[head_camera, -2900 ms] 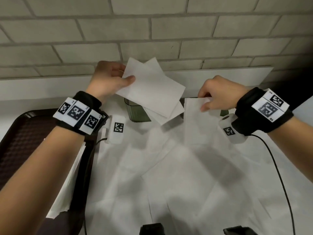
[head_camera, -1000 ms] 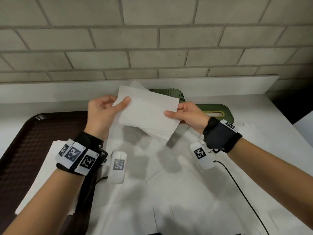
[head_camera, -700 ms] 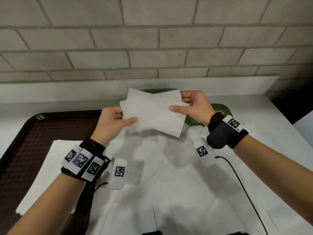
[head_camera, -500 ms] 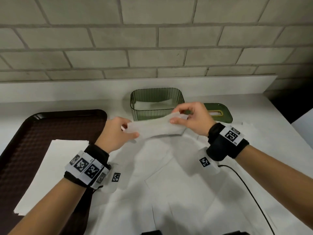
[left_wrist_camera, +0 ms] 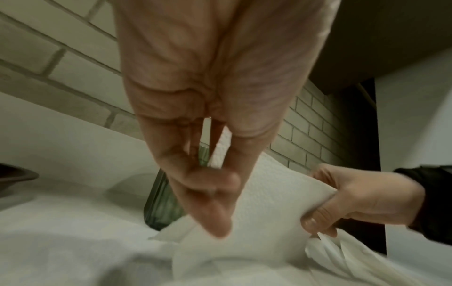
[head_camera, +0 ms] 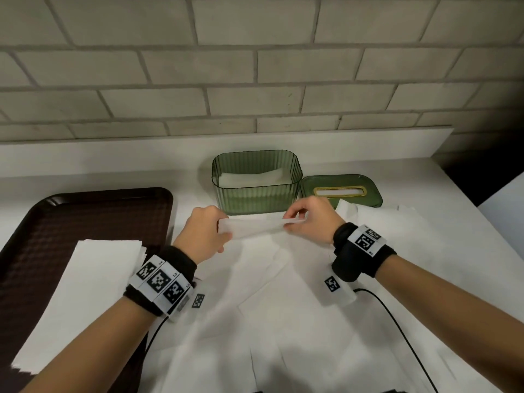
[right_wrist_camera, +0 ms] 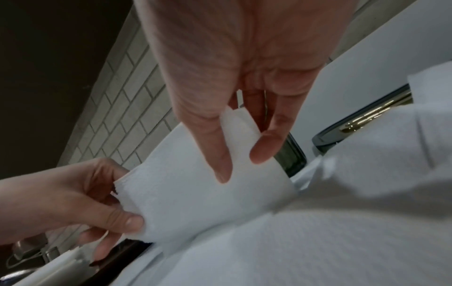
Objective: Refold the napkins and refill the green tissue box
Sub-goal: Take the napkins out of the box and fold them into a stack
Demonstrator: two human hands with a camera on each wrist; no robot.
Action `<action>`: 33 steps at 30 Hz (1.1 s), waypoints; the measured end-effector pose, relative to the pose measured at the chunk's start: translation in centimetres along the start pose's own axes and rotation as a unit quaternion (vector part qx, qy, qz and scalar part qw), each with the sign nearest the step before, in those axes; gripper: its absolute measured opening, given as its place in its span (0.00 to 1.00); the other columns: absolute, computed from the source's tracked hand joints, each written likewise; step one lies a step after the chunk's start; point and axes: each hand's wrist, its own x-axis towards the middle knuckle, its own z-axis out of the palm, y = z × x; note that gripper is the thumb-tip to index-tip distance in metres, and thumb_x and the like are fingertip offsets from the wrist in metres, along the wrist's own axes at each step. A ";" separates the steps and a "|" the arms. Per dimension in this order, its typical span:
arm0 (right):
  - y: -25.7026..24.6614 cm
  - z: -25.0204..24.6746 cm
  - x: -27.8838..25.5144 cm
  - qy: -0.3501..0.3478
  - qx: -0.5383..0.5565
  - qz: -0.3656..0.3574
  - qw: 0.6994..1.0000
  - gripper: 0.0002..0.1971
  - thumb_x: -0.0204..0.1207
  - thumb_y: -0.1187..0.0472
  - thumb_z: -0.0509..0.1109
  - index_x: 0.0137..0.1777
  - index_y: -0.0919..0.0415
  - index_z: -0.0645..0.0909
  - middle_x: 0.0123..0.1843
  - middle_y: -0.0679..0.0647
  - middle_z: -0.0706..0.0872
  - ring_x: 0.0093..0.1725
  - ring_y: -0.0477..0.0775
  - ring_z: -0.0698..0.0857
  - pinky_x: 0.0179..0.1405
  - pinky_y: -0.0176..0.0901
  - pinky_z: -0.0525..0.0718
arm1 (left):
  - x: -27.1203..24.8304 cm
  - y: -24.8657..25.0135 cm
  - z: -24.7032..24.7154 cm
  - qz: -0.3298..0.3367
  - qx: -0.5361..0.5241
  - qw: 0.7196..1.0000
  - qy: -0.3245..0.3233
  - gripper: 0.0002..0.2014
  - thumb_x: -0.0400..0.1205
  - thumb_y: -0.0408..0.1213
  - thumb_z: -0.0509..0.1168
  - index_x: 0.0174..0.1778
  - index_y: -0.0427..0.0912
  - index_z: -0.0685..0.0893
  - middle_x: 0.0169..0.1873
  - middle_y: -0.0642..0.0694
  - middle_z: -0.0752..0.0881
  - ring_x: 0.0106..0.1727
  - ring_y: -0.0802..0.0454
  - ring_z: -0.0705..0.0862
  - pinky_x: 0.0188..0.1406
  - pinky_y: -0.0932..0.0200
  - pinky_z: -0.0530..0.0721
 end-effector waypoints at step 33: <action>-3.7 -5.2 9.5 0.080 -0.329 -0.034 0.940 0.24 0.82 0.38 0.53 0.50 0.54 0.83 0.48 0.53 0.86 0.60 0.60 0.76 0.64 0.58 0.63 | 10.4 4.6 -4.7 0.079 0.227 0.970 0.020 0.15 0.85 0.35 0.53 0.56 0.37 0.84 0.57 0.35 0.80 0.61 0.35 0.75 0.60 0.43 0.75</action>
